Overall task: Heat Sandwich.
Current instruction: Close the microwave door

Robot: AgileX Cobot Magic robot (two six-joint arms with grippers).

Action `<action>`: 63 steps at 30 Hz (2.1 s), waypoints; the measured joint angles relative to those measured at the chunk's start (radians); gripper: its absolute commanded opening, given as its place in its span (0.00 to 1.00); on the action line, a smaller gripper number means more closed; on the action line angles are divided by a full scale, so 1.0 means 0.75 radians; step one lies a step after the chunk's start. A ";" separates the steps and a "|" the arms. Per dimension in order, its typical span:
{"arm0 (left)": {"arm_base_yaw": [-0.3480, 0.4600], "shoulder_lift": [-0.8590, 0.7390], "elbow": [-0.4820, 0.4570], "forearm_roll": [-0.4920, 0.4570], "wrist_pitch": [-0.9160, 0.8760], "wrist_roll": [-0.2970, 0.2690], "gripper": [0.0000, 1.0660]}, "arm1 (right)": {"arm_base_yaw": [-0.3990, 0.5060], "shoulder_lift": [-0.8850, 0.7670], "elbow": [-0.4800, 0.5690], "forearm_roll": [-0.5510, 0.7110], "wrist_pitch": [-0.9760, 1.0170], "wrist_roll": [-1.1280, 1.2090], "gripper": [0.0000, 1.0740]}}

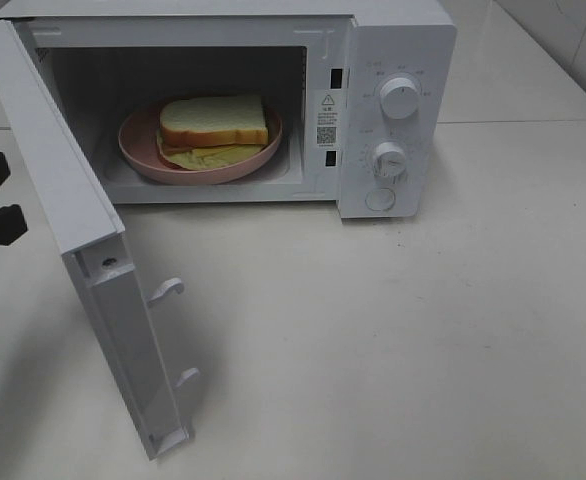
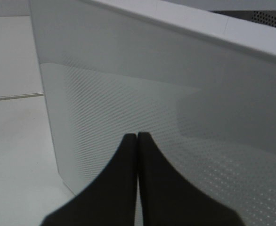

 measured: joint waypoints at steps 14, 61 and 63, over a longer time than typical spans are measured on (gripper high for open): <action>-0.340 0.227 -0.241 -0.387 -0.017 0.149 0.00 | 0.000 0.000 0.000 0.000 0.000 0.000 0.70; -0.587 0.756 -1.089 -0.521 0.228 0.200 0.00 | 0.000 0.000 0.000 0.001 0.000 -0.003 0.70; -0.587 0.760 -1.096 -0.521 0.232 0.200 0.00 | 0.000 0.000 0.000 0.001 0.000 -0.003 0.70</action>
